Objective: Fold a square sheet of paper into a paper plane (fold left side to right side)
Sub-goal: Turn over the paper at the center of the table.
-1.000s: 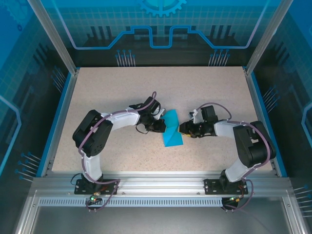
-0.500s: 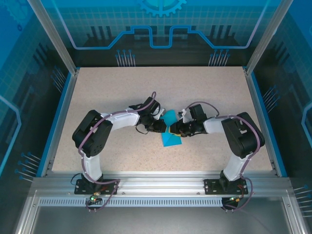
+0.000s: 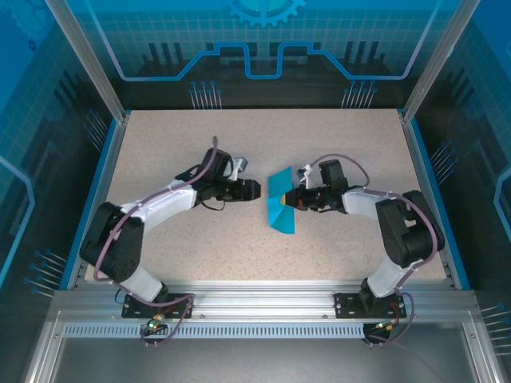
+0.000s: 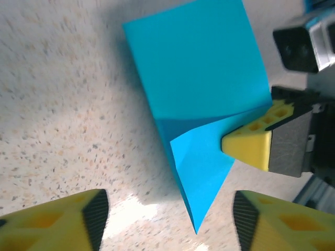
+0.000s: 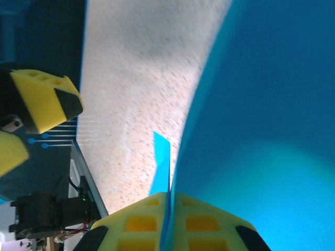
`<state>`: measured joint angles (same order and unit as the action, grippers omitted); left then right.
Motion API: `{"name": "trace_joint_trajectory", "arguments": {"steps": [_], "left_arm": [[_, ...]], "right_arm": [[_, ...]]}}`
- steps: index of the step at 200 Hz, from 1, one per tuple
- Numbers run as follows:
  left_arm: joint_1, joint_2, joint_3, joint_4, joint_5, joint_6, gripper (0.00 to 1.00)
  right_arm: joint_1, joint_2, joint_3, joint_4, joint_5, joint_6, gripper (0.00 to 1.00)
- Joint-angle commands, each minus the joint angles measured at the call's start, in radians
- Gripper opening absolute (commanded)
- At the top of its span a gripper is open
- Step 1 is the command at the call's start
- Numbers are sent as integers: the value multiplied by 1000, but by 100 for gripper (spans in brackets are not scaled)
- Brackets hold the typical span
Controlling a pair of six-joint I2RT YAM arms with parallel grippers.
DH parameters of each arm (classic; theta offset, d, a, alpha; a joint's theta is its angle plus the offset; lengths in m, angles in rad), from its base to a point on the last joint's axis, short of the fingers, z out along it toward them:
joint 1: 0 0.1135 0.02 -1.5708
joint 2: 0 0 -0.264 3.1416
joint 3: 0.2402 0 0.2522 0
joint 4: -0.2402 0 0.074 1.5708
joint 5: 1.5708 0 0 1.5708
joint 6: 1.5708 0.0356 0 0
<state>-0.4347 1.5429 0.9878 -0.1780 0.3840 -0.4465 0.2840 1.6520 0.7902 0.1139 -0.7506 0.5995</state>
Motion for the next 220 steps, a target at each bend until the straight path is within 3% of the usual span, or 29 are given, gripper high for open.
{"name": "trace_joint_trajectory", "arguments": {"steps": [1,48,85,116,170,220], "left_arm": [[48,-116,-50,119,69,-74,75],[93,-279,-64,301,237,-174,96],[82,-246,-25,450,367,-289,99],[34,-201,20,492,416,-300,99],[-28,-113,79,563,453,-347,93],[-50,-90,86,620,449,-383,71]], "right_arm": [[-51,-89,51,-6,-92,-62,0],[-107,-256,152,-20,-186,-69,2],[-95,-323,209,40,-216,8,3],[-57,-351,242,63,-219,40,4],[-3,-353,253,151,-213,108,4],[9,-340,209,266,-200,184,5]]}}
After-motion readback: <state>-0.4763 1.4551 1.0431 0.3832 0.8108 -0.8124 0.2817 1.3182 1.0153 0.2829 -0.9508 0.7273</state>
